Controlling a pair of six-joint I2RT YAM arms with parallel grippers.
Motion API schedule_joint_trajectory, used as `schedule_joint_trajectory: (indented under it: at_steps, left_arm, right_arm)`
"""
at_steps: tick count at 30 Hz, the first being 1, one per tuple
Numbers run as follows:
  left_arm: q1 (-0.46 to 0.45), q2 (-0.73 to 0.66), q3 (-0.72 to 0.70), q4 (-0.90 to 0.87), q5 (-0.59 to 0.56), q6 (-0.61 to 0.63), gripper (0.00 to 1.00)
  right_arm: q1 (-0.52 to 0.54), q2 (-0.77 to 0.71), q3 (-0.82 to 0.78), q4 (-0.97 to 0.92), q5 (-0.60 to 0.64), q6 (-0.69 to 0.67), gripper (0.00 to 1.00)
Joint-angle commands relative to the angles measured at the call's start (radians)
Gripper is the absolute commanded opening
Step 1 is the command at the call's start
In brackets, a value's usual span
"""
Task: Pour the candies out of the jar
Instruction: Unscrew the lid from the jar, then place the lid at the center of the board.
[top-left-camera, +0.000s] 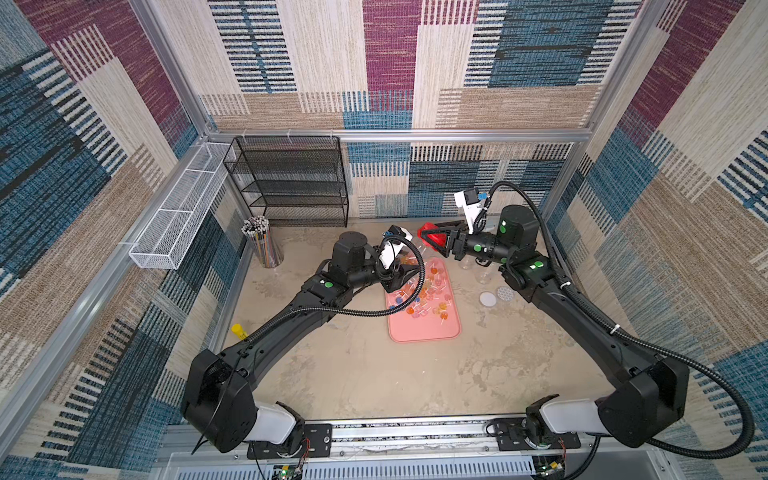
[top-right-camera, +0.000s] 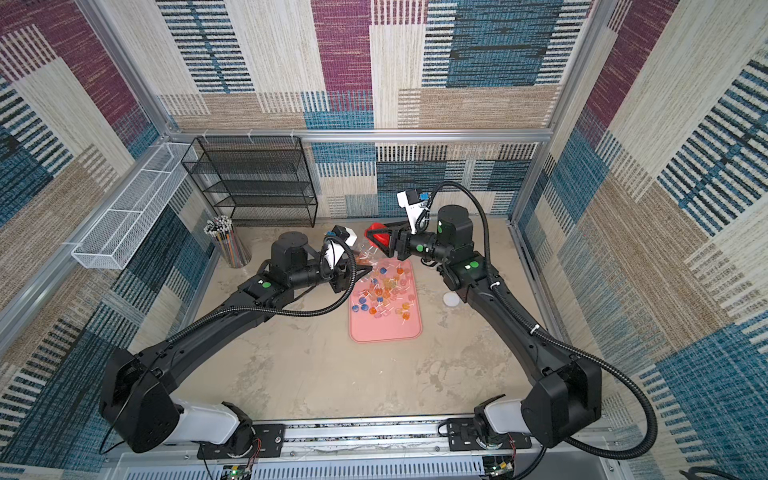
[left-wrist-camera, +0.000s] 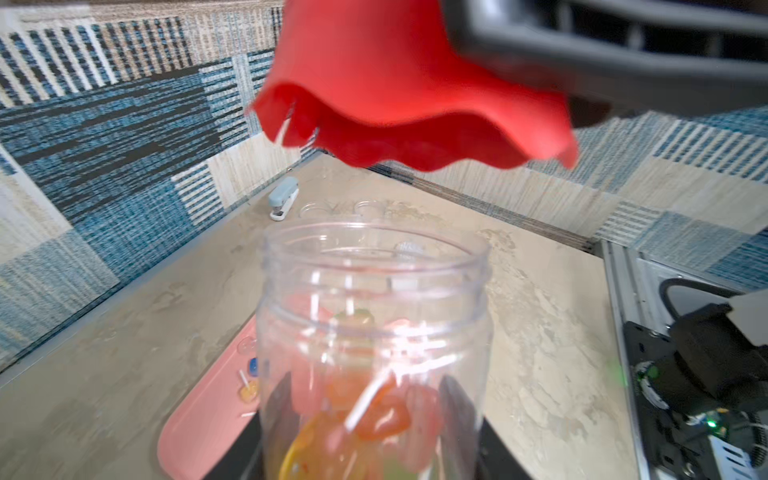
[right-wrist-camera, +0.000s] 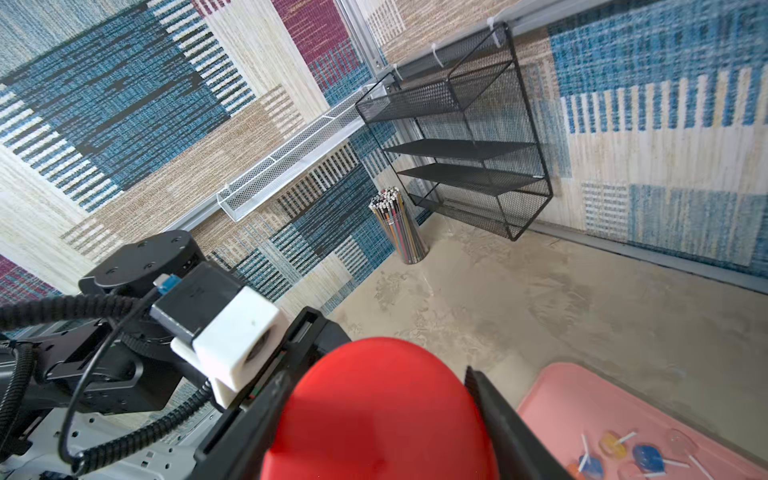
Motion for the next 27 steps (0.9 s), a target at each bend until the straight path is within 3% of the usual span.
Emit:
schedule_joint_trajectory:
  at_steps: [1,9,16,20,27]
  left_arm:
    - [0.006,-0.008,-0.017,0.068,0.022,-0.034,0.00]
    - [0.045,-0.052,-0.141,0.152,-0.114,-0.105,0.00]
    - [0.066,-0.087,-0.272,0.195,-0.241,-0.167,0.00]
    - [0.066,-0.088,-0.281,0.152,-0.234,-0.179,0.00]
    - [0.066,-0.074,-0.297,0.146,-0.226,-0.195,0.00]
  right_arm:
    - [-0.009,-0.020,0.004,-0.027,0.042,-0.044,0.53]
    - [-0.026,-0.091,-0.112,-0.075,0.323,-0.077,0.54]
    - [-0.026,-0.162,-0.373,-0.052,0.610,-0.052,0.55]
    - [-0.026,-0.172,-0.531,-0.018,0.746,-0.034,0.55]
    - [-0.026,-0.201,-0.775,0.068,0.850,0.179,0.54]
